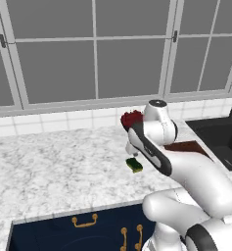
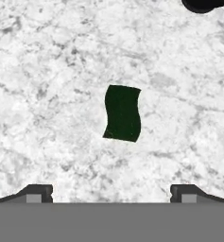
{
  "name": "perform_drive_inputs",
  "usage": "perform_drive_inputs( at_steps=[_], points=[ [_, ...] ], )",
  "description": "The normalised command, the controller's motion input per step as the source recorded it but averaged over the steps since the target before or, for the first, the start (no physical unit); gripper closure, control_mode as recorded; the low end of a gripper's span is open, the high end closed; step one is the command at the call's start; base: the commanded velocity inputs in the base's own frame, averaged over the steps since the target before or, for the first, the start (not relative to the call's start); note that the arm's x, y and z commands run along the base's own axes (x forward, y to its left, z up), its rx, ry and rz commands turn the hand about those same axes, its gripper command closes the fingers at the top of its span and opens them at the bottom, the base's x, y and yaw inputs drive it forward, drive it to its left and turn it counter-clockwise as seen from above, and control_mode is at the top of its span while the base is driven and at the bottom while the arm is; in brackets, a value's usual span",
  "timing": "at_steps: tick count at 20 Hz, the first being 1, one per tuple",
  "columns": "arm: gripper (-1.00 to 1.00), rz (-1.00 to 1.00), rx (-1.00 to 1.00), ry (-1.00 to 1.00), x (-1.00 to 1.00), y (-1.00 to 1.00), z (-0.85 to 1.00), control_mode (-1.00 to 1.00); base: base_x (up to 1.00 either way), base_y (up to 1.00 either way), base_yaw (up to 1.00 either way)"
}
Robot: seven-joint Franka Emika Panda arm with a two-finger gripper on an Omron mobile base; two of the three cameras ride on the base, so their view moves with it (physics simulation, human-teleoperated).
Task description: Pick up the sponge from the counter and clean the cutting board by briefly scrubbing or pressing down on the cutting board. Once finished, release the sponge.
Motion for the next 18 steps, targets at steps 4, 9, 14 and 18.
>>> perform_drive_inputs(
  at_steps=[4, 9, 14, 18],
  points=[
    [-1.0, 0.02, 0.0, 0.01, 0.51, 0.02, -0.54, -1.0, 0.0, 0.0, 0.0],
    [-1.0, 0.04, 0.0, 0.0, 0.34, 0.07, -0.39, -1.0, 0.0, 0.0, 0.0],
    [-1.0, 0.05, 0.0, 0.02, 0.25, 0.01, -0.32, -1.0, 0.0, 0.0, 0.0],
    [-1.0, 0.03, 0.0, 0.07, 0.09, 0.02, -0.27, -1.0, 0.0, 0.0, 0.0]
  ],
)
